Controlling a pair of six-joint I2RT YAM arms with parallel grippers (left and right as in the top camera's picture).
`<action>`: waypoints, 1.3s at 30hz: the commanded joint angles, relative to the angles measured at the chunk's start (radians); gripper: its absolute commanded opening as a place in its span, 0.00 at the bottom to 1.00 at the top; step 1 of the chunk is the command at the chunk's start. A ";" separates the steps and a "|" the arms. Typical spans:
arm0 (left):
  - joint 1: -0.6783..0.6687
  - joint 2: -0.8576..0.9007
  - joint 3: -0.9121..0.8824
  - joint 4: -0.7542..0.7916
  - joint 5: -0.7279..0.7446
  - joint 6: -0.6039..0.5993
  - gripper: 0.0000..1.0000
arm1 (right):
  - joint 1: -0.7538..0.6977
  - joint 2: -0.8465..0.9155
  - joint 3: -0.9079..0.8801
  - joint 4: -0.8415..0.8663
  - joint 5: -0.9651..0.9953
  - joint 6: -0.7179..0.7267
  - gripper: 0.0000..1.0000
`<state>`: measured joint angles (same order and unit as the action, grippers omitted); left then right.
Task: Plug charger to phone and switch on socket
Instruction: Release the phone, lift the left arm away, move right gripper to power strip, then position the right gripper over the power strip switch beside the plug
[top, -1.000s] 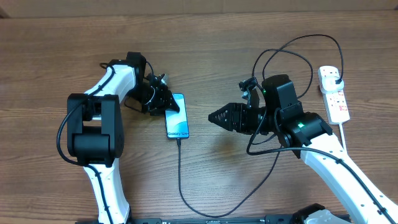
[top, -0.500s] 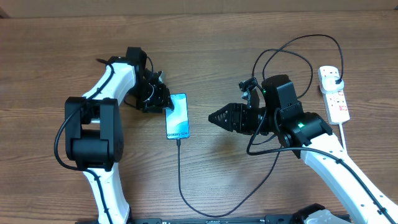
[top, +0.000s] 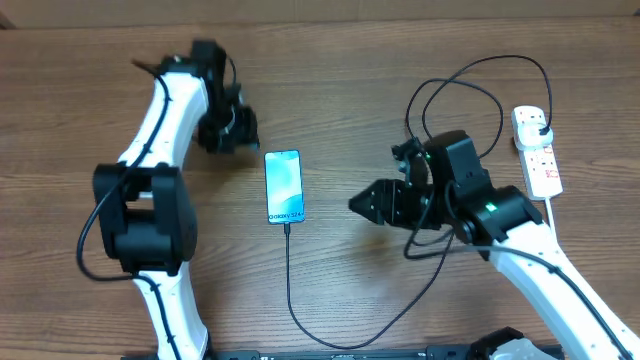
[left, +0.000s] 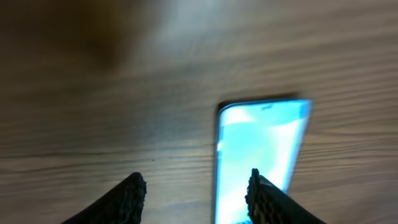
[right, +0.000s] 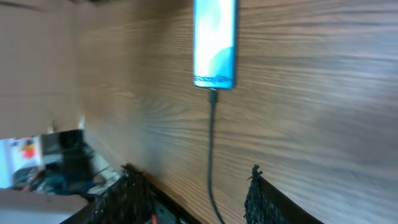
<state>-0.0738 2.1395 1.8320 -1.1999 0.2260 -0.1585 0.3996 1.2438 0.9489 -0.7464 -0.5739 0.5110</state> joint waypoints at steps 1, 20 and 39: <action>0.004 -0.148 0.150 -0.043 -0.022 -0.015 0.60 | -0.003 -0.092 0.063 -0.063 0.130 -0.025 0.57; 0.004 -0.449 0.278 -0.124 -0.019 -0.014 1.00 | -0.370 -0.305 0.275 -0.430 0.354 -0.069 0.17; 0.004 -0.443 0.278 -0.124 -0.019 -0.014 1.00 | -1.183 0.190 0.286 -0.127 -0.288 -0.161 0.04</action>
<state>-0.0719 1.6886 2.1063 -1.3231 0.2119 -0.1665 -0.7647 1.3758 1.2110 -0.9119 -0.7708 0.2966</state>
